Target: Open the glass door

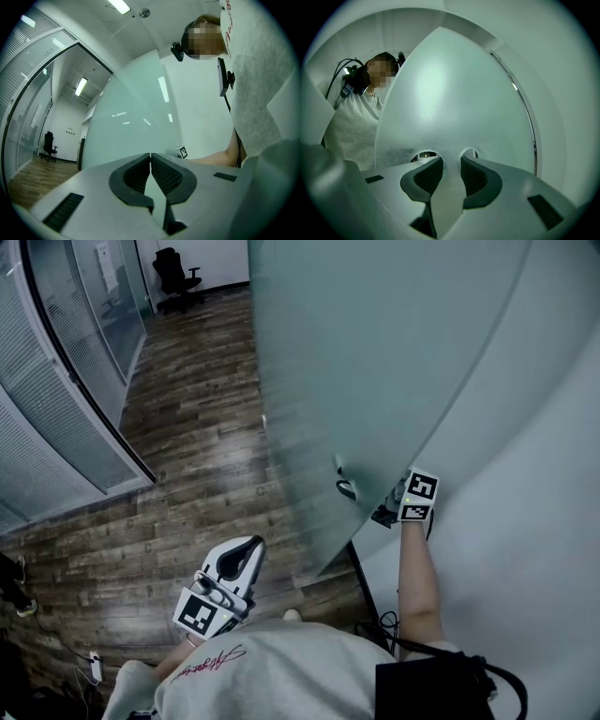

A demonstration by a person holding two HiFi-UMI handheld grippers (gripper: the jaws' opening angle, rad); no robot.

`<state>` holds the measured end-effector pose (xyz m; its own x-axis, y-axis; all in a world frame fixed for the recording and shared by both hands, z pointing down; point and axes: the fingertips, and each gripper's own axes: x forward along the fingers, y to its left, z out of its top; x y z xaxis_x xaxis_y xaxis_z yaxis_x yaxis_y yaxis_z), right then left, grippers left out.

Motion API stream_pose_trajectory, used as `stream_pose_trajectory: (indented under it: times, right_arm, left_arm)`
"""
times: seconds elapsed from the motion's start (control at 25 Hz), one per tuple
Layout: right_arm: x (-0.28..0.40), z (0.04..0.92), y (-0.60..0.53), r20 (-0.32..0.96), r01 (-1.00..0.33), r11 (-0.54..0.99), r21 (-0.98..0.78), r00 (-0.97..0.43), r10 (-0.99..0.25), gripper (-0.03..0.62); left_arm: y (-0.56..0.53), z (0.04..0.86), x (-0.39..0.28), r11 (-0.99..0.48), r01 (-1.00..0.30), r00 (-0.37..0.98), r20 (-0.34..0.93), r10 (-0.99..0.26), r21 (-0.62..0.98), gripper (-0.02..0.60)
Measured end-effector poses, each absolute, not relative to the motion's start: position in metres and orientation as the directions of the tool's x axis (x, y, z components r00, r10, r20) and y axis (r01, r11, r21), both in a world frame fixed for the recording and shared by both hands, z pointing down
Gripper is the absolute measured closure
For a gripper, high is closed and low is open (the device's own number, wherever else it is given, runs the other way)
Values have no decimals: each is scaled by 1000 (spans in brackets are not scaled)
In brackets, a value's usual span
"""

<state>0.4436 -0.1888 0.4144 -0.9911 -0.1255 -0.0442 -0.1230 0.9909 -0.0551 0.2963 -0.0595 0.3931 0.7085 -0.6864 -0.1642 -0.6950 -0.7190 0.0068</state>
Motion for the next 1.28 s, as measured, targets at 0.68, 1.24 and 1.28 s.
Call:
stream_pose_trajectory:
  times: [0.68,1.24,1.28]
  right_arm:
    - [462,416,-197,-48,-95,992,-81,-994,-99,470]
    - [464,417,-195,-51,-82,993,-88,-995,-86,467]
    - [464,417,-195,-51,-75,992,-98,-995,-80,467]
  left_arm:
    - [-62,396,297,-709,-705,701,-158,-696,-4,557]
    - [-60,399,294,-710,-704,702,-151,-696,-1,557]
    - [-60,399,293,-710,-704,702,-150,-696,-1,557]
